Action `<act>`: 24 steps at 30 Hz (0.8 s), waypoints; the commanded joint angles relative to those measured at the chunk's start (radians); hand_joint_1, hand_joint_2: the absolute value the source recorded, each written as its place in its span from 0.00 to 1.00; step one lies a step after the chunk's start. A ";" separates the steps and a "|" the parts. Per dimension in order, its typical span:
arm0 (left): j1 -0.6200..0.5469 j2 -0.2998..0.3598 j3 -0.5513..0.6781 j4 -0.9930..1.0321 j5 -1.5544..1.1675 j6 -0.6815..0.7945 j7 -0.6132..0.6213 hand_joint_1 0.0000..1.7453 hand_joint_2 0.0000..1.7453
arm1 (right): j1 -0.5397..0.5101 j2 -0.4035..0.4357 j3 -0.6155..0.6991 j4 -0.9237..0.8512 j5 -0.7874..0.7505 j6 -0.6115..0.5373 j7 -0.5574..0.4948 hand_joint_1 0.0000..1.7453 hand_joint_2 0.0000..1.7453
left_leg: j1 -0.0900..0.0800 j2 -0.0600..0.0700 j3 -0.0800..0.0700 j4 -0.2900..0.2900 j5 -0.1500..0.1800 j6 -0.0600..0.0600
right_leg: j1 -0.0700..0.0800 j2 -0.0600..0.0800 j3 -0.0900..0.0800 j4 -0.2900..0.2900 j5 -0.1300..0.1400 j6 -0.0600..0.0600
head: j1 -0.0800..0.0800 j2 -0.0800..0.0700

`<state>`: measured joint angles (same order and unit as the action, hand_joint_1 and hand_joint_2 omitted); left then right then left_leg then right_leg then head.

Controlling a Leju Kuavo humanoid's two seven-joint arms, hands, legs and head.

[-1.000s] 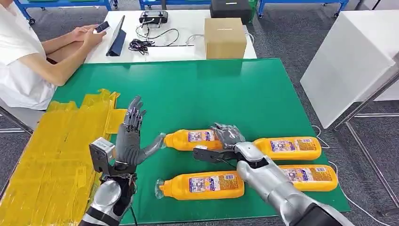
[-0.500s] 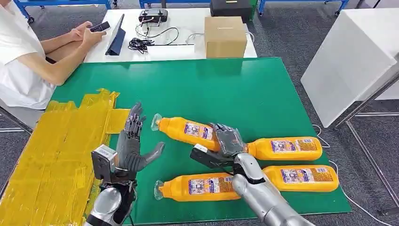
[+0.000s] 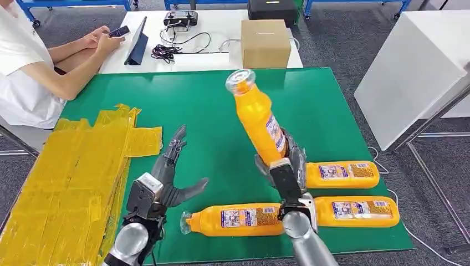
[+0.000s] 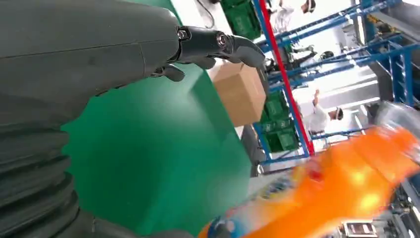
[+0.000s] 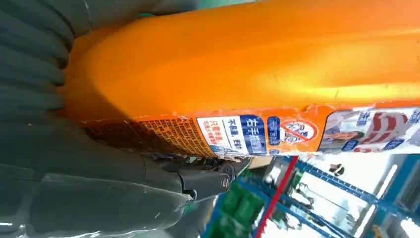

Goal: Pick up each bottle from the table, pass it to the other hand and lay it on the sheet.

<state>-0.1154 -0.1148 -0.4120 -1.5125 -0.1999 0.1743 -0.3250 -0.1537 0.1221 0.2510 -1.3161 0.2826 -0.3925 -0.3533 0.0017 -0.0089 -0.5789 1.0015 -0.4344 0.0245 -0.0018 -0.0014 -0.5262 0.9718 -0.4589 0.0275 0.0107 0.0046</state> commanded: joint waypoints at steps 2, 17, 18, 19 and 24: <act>-0.094 0.038 -0.047 0.104 0.065 -0.028 0.009 0.00 1.00 | 0.021 0.002 -0.020 -0.073 -0.153 0.172 -0.068 1.00 1.00 | 0.000 -0.001 0.001 -0.001 0.000 -0.001 | 0.000 -0.002 0.002 -0.001 -0.001 0.000 | 0.000 0.000; -0.205 0.044 -0.051 0.168 0.357 -0.129 0.067 0.00 1.00 | -0.038 0.029 0.277 0.036 -0.066 0.200 -0.095 1.00 1.00 | 0.001 0.002 0.002 -0.001 0.000 -0.001 | 0.001 0.001 0.002 -0.001 0.000 0.000 | 0.000 0.000; -0.205 0.044 -0.051 0.168 0.357 -0.129 0.067 0.00 1.00 | -0.038 0.029 0.277 0.036 -0.066 0.200 -0.095 1.00 1.00 | 0.001 0.002 0.003 -0.001 -0.001 -0.001 | 0.001 0.001 0.003 -0.001 0.000 0.000 | 0.000 0.000; -0.204 0.044 -0.052 0.168 0.357 -0.129 0.067 0.00 1.00 | -0.037 0.027 0.277 0.037 -0.066 0.200 -0.095 1.00 1.00 | 0.001 0.002 0.003 -0.001 -0.001 -0.001 | 0.001 0.001 0.003 -0.001 0.000 0.000 | 0.000 0.000; -0.205 0.045 -0.055 0.168 0.366 -0.130 0.066 0.00 1.00 | -0.051 0.013 0.297 0.047 -0.035 0.190 -0.093 1.00 1.00 | 0.001 0.002 0.003 -0.001 0.000 -0.001 | 0.001 0.001 0.003 -0.002 0.000 0.000 | 0.000 0.000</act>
<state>-0.2630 -0.0977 -0.4356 -1.4168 0.1560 0.0492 -0.2647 -0.1449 0.1606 0.4662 -1.3527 0.2121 -0.1926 -0.4444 0.0017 -0.0088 -0.5794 1.0012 -0.4343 0.0244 -0.0017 -0.0014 -0.5263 0.9720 -0.4590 0.0274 0.0111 0.0046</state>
